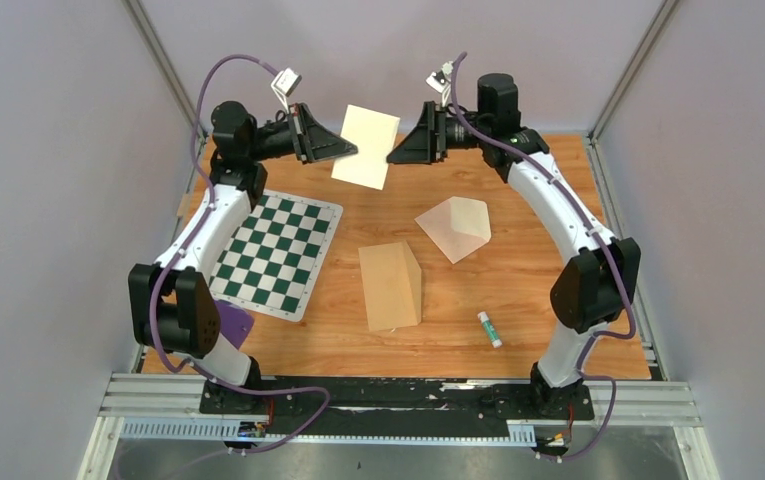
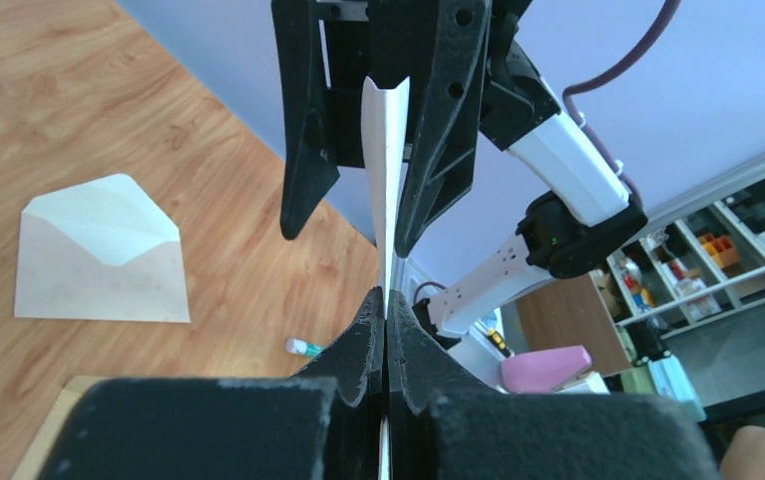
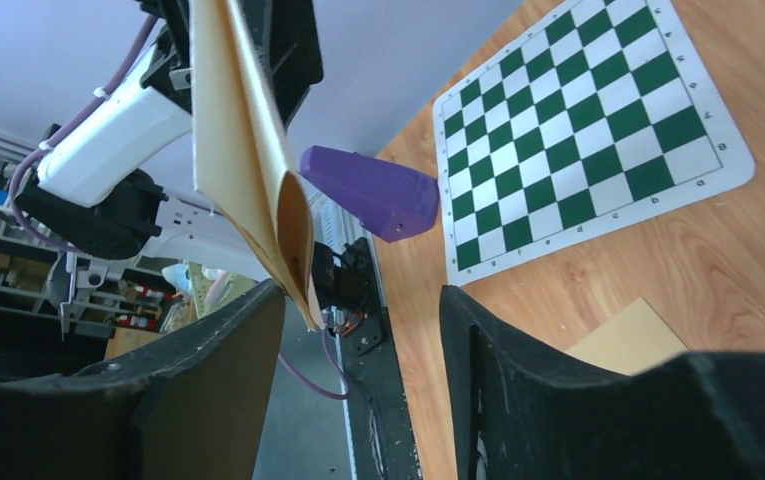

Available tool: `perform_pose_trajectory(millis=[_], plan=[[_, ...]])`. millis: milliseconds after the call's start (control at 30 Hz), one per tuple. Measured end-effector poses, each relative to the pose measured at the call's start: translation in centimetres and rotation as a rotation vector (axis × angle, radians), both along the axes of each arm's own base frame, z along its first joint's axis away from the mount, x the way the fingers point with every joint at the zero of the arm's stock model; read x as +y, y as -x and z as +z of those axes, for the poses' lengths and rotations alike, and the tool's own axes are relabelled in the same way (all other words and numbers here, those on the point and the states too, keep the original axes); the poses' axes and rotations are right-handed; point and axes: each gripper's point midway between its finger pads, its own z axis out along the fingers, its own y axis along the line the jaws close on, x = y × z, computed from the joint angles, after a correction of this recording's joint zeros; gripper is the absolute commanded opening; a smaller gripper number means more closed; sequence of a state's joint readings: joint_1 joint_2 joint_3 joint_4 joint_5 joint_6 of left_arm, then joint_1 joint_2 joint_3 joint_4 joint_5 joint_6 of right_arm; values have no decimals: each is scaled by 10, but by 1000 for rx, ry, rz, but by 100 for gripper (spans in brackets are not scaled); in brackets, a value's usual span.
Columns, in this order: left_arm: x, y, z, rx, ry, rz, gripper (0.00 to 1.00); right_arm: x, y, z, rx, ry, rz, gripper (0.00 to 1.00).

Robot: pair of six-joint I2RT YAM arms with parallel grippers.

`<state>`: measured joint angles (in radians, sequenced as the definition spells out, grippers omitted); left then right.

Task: Place the letter into the envelope and seal it
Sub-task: Place the letter in the envelope.

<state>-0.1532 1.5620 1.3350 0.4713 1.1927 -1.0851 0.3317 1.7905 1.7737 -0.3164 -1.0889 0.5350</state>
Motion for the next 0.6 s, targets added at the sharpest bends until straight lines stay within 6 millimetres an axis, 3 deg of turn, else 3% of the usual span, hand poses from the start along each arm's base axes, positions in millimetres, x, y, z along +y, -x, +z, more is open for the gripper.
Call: perform_pose_trajectory(millis=[367,467,600], plan=[[6,-4,9,98,48,27,0,21,9,23,-56,-49,62,54],[6,-5,7,113,51,28,0,30,9,33,-85,-66,77,45],[6,-5,3,128,52,30,0,36,12,39,-96,-77,90,25]])
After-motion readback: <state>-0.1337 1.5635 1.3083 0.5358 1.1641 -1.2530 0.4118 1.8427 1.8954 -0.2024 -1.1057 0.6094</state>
